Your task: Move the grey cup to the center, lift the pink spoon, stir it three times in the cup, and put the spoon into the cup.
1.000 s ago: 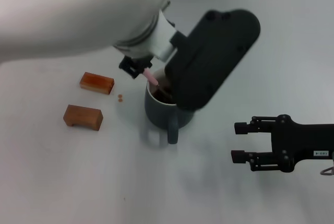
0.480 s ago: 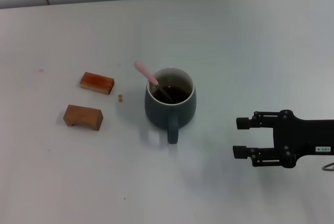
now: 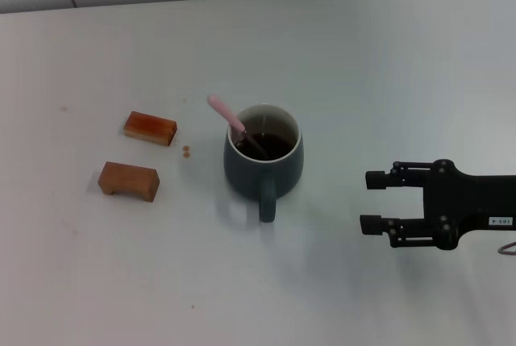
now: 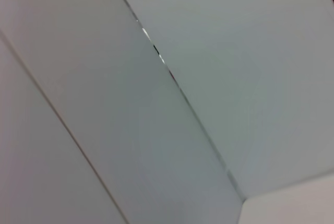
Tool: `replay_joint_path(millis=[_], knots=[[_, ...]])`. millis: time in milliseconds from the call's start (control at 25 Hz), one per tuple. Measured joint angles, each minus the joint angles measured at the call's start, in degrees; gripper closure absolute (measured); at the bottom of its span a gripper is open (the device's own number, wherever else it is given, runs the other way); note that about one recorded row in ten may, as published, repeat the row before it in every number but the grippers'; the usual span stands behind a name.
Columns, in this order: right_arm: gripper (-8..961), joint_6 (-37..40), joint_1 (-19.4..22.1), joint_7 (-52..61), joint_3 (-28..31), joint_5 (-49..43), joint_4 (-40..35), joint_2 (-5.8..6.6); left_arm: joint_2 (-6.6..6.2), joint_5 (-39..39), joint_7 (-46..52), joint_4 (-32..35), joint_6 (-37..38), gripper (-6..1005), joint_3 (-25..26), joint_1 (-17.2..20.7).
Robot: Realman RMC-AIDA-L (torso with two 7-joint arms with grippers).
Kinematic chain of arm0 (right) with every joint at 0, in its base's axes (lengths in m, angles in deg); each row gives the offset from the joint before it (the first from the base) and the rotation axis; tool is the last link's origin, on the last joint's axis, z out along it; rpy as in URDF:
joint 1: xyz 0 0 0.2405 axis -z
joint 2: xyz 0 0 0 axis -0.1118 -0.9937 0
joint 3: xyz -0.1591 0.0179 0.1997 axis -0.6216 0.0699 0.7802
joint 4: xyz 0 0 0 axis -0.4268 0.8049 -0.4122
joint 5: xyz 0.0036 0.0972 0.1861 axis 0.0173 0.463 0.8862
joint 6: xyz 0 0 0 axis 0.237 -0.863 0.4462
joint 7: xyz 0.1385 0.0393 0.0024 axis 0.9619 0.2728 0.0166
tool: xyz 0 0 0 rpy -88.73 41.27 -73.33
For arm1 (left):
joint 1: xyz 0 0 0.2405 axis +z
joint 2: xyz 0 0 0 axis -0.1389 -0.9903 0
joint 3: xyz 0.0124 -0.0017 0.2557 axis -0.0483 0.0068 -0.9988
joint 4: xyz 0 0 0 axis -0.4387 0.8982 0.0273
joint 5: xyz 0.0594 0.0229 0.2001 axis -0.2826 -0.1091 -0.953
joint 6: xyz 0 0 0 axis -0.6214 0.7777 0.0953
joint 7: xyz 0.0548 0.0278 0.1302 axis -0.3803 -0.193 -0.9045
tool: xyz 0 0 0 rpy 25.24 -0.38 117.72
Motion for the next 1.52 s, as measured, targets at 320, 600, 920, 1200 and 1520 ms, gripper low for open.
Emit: replay_joint_path(millis=[320, 600, 920, 1200, 1520], knots=[[228, 2.9, 1.78, -3.49, 0.14, 5.16, -0.03, 0.0, 0.28, 7.15, -13.12, -22.05, 8.87, 293, 4.01, 6.12], [228, 6.22, 5.92, -8.48, 0.17, 15.49, -0.4, 0.0, 0.25, 9.35, -22.62, -35.88, 15.12, 293, 4.21, 9.88], [227, 5.66, 7.31, -17.32, -1.33, 22.31, 5.48, -0.18, 0.66, 10.26, -32.4, -48.49, 16.29, 293, -2.87, 9.55], [227, 5.28, 6.79, -18.6, -2.77, 22.04, 6.79, -0.18, 0.51, 10.56, -33.12, -48.93, 16.56, 292, -3.98, 9.4], [227, 1.31, 6.03, -16.85, -8.94, 22.04, 6.82, -0.18, 0.56, 10.67, -33.15, -49.15, 16.88, 292, -4.2, 9.52]])
